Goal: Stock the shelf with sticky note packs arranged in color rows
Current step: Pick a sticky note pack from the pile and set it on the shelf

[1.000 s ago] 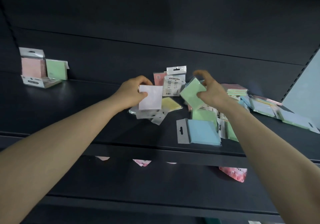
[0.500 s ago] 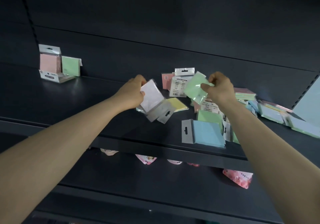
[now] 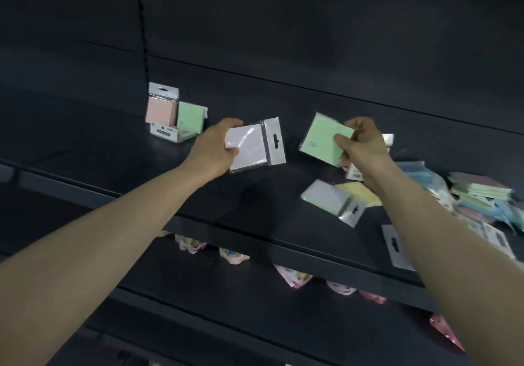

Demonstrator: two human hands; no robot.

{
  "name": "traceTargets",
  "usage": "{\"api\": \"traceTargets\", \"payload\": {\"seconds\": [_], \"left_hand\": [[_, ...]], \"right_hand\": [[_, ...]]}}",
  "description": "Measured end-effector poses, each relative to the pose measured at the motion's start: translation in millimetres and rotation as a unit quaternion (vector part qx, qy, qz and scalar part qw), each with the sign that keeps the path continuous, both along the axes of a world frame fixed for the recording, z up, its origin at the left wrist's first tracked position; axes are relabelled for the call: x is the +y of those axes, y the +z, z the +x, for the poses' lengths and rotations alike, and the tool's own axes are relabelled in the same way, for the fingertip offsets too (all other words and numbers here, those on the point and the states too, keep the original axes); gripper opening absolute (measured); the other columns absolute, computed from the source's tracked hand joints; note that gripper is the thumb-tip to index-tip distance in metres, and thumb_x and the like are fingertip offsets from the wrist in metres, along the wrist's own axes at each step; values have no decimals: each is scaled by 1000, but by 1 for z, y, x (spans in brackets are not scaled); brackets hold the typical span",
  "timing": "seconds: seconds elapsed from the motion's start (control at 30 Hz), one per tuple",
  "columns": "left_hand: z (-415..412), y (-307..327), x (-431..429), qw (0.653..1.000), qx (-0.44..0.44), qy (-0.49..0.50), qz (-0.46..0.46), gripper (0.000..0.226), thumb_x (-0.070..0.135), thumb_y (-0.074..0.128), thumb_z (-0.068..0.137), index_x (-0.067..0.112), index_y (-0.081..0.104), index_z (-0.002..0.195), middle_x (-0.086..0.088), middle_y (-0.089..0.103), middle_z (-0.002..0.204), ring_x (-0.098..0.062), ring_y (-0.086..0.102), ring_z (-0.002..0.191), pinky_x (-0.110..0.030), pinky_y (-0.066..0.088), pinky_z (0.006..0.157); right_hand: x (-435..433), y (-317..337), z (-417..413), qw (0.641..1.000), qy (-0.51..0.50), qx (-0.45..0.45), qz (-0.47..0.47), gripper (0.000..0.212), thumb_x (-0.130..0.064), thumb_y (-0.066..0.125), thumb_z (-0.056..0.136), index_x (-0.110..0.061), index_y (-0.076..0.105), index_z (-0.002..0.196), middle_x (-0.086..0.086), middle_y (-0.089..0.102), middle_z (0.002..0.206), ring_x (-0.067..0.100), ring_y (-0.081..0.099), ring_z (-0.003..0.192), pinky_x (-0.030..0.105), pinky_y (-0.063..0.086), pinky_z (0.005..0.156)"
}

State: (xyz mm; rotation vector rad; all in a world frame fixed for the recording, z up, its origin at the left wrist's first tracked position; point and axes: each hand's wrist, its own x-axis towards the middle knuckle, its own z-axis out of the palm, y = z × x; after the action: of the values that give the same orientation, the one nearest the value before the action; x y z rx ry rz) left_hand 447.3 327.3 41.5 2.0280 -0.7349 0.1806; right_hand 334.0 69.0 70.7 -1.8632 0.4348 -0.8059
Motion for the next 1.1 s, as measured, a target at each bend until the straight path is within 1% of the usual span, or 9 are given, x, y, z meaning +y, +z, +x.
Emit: {"api": "traceTargets", "payload": {"seconds": [0.1, 0.2, 0.4, 0.47, 0.57, 0.67, 0.8, 0.97, 1.1], "left_hand": [[34, -2, 42, 1000, 10, 23, -11, 43, 7, 59, 88, 27, 47, 124, 0, 59, 108, -11, 56, 79, -19, 41, 60], [71, -1, 84, 998, 32, 54, -12, 29, 16, 55, 92, 23, 45, 118, 0, 56, 97, -11, 56, 71, -24, 43, 55], [143, 0, 147, 993, 82, 73, -52, 28, 18, 51, 93, 19, 44, 119, -2, 58, 107, -23, 61, 96, -46, 55, 84], [162, 0, 160, 993, 72, 65, -63, 36, 15, 50, 94, 22, 47, 129, 0, 57, 119, -20, 59, 101, -41, 56, 82], [186, 1, 169, 995, 52, 79, -44, 31, 16, 48, 93, 22, 54, 123, 2, 60, 108, -16, 56, 91, -26, 48, 66], [207, -1, 171, 995, 49, 78, -38, 21, 18, 51, 92, 19, 55, 113, 1, 61, 106, -18, 57, 92, -30, 45, 69], [233, -2, 168, 994, 54, 85, -47, 26, 19, 55, 92, 12, 52, 117, -1, 61, 111, -18, 57, 98, -29, 42, 78], [259, -4, 170, 993, 54, 87, -52, 25, 18, 57, 92, 11, 52, 116, -3, 62, 111, -17, 57, 96, -26, 41, 76], [277, -5, 172, 995, 52, 75, -40, 25, 18, 57, 92, 12, 52, 116, -2, 63, 110, -18, 59, 99, -28, 44, 79]], "right_hand": [[40, 0, 40, 999, 4, -32, -1, 20, -9, 67, 88, -24, 55, 88, 0, 64, 85, 12, 58, 72, 16, 48, 56], [75, -4, 77, 999, 14, -35, 17, 19, -7, 70, 86, -21, 57, 86, 1, 67, 83, 10, 60, 69, 18, 47, 59], [131, -7, 139, 999, 13, -33, 7, 31, 2, 66, 84, -25, 57, 96, 1, 67, 99, 14, 63, 82, 27, 55, 64], [143, -8, 155, 1000, 8, -22, -3, 36, 1, 64, 86, -26, 57, 109, -1, 66, 104, 14, 64, 84, 28, 58, 67], [155, -8, 177, 1000, 0, -2, -18, 37, -1, 64, 87, -29, 58, 110, 1, 67, 108, 17, 66, 91, 33, 60, 72], [161, -7, 198, 999, 1, 9, -32, 31, -2, 65, 87, -30, 60, 97, 4, 67, 103, 17, 65, 88, 31, 59, 71], [162, -6, 228, 998, 34, 18, -52, 24, -3, 66, 86, -26, 62, 91, -2, 67, 97, 14, 64, 85, 27, 58, 69], [160, -7, 266, 995, 68, 35, -63, 26, -1, 67, 84, -26, 62, 87, 0, 65, 98, 18, 66, 90, 37, 61, 75], [170, -16, 299, 988, 54, 64, -129, 32, -3, 69, 81, -34, 63, 87, -3, 66, 93, 16, 64, 78, 39, 60, 74]]}}
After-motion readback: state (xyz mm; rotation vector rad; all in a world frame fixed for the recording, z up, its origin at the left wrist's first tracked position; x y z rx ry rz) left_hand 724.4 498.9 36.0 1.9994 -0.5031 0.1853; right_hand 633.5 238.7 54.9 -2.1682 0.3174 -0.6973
